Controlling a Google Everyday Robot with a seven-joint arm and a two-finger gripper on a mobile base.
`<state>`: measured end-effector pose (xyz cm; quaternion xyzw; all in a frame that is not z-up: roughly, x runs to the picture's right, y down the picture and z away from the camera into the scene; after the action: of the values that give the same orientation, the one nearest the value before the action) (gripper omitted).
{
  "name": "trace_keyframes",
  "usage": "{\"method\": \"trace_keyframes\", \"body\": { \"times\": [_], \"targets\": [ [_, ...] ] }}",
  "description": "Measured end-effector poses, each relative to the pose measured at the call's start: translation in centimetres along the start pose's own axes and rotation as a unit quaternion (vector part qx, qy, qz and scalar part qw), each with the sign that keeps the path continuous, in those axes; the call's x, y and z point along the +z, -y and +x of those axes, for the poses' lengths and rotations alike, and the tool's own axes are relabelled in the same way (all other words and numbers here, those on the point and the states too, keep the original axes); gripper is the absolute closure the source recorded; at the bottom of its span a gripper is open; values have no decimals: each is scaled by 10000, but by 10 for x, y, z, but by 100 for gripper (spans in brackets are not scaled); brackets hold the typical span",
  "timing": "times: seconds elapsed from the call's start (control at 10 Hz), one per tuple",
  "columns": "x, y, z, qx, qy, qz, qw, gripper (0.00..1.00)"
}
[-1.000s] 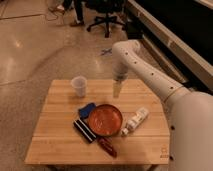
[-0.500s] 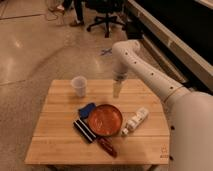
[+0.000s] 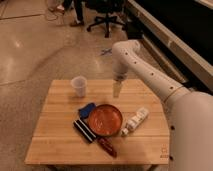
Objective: Pick up the ceramic cup
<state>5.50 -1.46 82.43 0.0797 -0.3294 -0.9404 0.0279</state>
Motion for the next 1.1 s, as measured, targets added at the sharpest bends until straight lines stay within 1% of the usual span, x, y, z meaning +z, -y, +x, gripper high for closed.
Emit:
{"method": "trace_keyframes", "body": {
  "times": [0.7,0.9,1.0,1.1],
  "targets": [
    [1,-2,2,-31,-10,-5,10000,20],
    [6,-17,32,-417,-74,-99,9991,20],
    [12,-31,63,-762,-151,-184,9968,20],
    [15,-40,83,-986,-220,-236,9946,20]
  ]
}}
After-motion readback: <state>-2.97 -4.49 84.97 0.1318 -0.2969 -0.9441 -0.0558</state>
